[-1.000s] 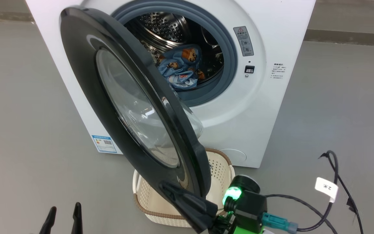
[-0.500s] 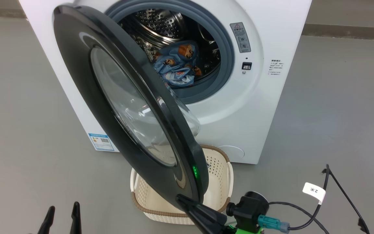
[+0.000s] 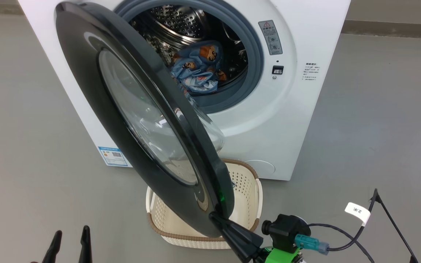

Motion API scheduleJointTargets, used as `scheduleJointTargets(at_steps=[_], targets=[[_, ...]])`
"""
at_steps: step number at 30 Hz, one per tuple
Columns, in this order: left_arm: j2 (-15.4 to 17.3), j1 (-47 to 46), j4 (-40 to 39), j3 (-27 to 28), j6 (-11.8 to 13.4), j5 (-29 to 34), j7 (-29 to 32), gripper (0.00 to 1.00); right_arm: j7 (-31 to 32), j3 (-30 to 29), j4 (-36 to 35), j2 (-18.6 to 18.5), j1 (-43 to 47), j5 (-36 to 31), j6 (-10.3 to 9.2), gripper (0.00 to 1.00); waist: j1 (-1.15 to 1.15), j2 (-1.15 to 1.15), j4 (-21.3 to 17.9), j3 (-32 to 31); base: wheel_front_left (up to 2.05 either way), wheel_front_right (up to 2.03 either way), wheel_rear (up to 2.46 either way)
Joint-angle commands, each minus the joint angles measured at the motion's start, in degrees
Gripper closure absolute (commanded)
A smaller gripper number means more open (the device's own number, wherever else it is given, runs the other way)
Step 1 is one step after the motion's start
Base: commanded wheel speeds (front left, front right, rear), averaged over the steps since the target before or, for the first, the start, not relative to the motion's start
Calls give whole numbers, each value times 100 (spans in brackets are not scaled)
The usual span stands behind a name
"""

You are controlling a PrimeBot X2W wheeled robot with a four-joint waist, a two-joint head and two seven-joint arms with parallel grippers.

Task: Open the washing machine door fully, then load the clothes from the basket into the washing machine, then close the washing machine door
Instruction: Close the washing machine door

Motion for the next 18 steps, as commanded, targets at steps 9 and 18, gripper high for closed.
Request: scheduleJointTargets(at_steps=[9,18], targets=[[53,-363,-183,158,-14,-4,-38,0,-27,-283,28,233,-234,32,9,100,0,0,-15,42,0,0,0],[53,-440,-258,12,-14,-2,-38,0,-27,-804,93,282,-370,-55,9,100,0,0,-32,182,0,0,0]])
